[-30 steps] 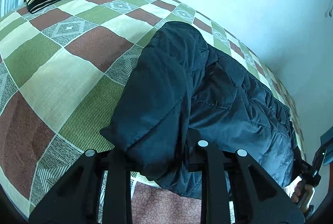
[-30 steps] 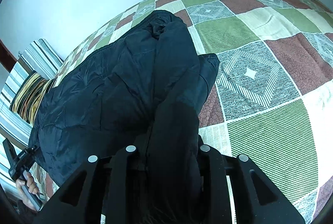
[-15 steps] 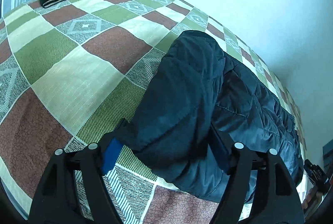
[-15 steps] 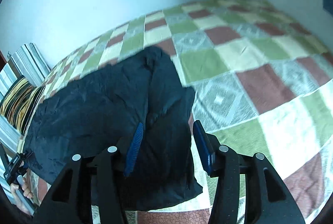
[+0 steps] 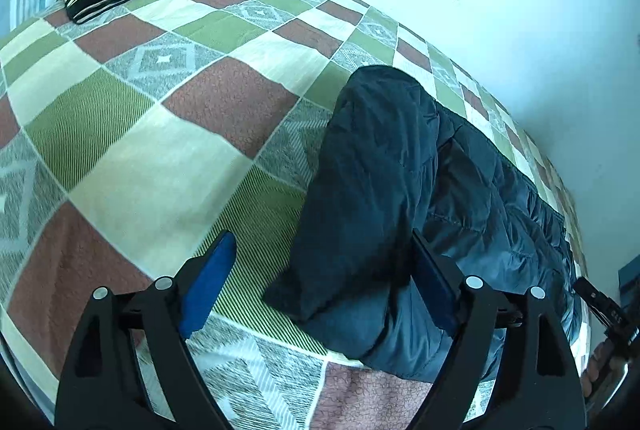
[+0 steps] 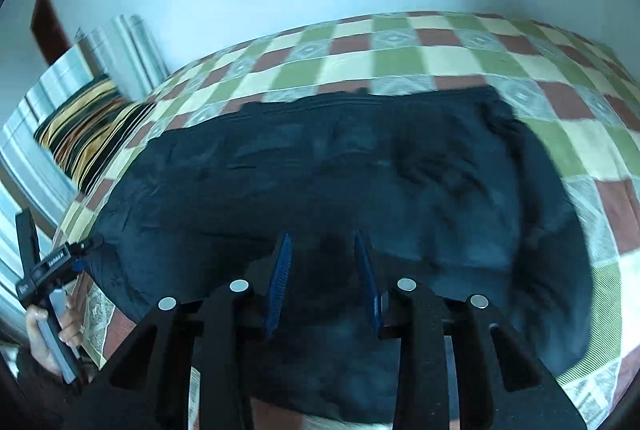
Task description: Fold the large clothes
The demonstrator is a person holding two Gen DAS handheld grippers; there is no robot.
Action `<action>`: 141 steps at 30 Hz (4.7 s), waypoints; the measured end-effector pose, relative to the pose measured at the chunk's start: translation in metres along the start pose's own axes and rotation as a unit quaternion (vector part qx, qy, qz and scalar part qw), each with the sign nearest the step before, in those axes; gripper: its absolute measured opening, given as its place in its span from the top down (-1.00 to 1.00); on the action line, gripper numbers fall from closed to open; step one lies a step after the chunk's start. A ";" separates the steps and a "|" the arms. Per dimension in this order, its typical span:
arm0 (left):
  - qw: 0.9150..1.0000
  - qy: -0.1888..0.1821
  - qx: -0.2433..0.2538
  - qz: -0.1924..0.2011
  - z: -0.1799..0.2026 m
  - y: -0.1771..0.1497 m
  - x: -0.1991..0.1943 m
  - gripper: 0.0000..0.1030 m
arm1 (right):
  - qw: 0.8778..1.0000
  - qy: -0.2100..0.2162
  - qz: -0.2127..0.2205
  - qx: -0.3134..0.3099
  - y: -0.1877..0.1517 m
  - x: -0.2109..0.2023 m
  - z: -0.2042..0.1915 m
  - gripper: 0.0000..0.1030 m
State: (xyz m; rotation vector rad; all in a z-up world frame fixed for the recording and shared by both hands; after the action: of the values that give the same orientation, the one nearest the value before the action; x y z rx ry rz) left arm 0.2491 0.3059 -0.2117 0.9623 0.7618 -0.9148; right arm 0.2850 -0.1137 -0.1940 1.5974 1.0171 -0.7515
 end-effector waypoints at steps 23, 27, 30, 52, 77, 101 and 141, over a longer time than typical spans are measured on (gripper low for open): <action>0.986 -0.005 0.125 -0.111 0.010 0.079 0.046 -0.69 | 0.997 -0.049 -0.060 -0.028 0.015 0.069 -0.045 0.35; 0.983 0.006 0.133 -0.127 0.011 0.077 0.054 -0.74 | 0.995 -0.068 -0.065 -0.029 0.011 0.084 -0.044 0.37; 0.981 0.001 0.136 -0.138 0.012 0.073 0.060 -0.76 | 0.995 -0.074 -0.065 -0.027 0.009 0.085 -0.044 0.37; 0.969 -0.015 0.144 -0.198 0.021 0.072 0.096 -0.94 | 0.993 -0.100 -0.047 -0.032 0.006 0.088 -0.050 0.37; 0.968 -0.102 0.137 -0.185 0.065 0.057 0.083 0.52 | 0.993 -0.110 -0.035 -0.031 0.004 0.087 -0.053 0.36; 0.967 -0.078 0.227 -0.080 0.236 0.026 -0.025 0.66 | 0.994 -0.104 -0.016 -0.032 0.001 0.067 -0.051 0.33; 0.944 -0.003 0.319 -0.090 0.444 -0.131 0.134 0.67 | 0.967 -0.216 0.028 0.131 -0.084 -0.048 0.181 -0.11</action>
State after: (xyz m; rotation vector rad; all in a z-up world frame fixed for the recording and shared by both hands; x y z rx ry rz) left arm 0.2486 -0.1765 -0.2018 1.4686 0.5556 -1.3669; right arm 0.1929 -0.2925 -0.2349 1.5791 0.5694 -1.1723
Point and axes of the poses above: each gripper's, at about its wrist camera, not at the fingertips, and x roughly the way its jaws point, z to its right, y to its top, the point moved 5 cm from there along x, roughly the way its jaws point, and after that the axes turned 15 degrees about -z, right-handed, at the moved point
